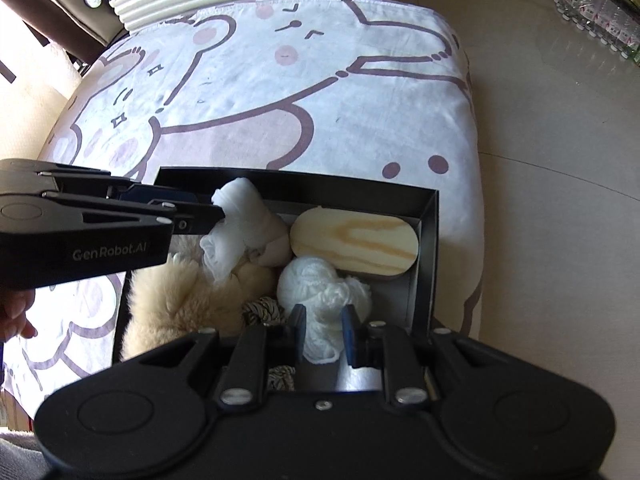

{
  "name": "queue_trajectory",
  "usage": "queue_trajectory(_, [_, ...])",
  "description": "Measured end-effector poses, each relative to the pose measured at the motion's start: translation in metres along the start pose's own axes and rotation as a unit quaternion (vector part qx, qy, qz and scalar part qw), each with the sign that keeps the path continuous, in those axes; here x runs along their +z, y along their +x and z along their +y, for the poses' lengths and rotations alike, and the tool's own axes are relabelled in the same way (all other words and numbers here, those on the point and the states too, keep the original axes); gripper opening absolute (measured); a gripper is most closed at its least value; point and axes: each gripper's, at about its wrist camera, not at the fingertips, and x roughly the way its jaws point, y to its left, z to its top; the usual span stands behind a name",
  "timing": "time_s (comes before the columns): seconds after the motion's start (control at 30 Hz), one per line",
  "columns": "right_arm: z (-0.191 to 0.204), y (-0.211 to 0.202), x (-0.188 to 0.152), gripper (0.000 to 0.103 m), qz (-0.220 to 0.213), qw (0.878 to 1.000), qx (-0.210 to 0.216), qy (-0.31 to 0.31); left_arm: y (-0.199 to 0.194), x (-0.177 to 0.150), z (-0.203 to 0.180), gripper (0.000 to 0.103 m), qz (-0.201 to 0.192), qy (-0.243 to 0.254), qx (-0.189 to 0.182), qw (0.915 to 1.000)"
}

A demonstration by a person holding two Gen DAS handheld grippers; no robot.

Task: Organize objects
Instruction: 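Open both tools to release the cloth knot and yarn ball in the box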

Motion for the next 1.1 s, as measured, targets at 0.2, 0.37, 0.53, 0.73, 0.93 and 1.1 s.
queue_trajectory(0.2, [-0.002, -0.017, -0.003, 0.02, -0.027, 0.999, -0.001, 0.017, -0.017, -0.002, 0.001, 0.032, -0.013, -0.011, 0.008, 0.9998])
queue_trajectory(0.37, [-0.002, -0.029, -0.008, 0.02, -0.044, 0.999, -0.005, 0.03, -0.035, -0.008, 0.0, 0.032, -0.022, -0.013, 0.013, 0.9996])
queue_trajectory(0.53, [0.002, -0.045, -0.014, 0.021, -0.064, 0.997, -0.01, 0.039, -0.052, -0.015, 0.0, 0.033, -0.029, -0.017, 0.019, 0.9993])
queue_trajectory(0.73, [0.007, -0.064, -0.025, 0.023, -0.086, 0.995, -0.016, 0.05, -0.073, -0.026, -0.003, 0.034, -0.037, -0.024, 0.02, 0.9988])
queue_trajectory(0.93, [0.012, -0.082, -0.04, 0.024, -0.103, 0.993, -0.019, 0.058, -0.094, -0.037, -0.009, 0.037, -0.049, -0.022, 0.019, 0.9984])
queue_trajectory(1.1, [0.015, -0.098, -0.053, 0.025, -0.116, 0.991, -0.023, 0.065, -0.112, -0.048, -0.014, 0.038, -0.059, -0.02, 0.023, 0.9978])
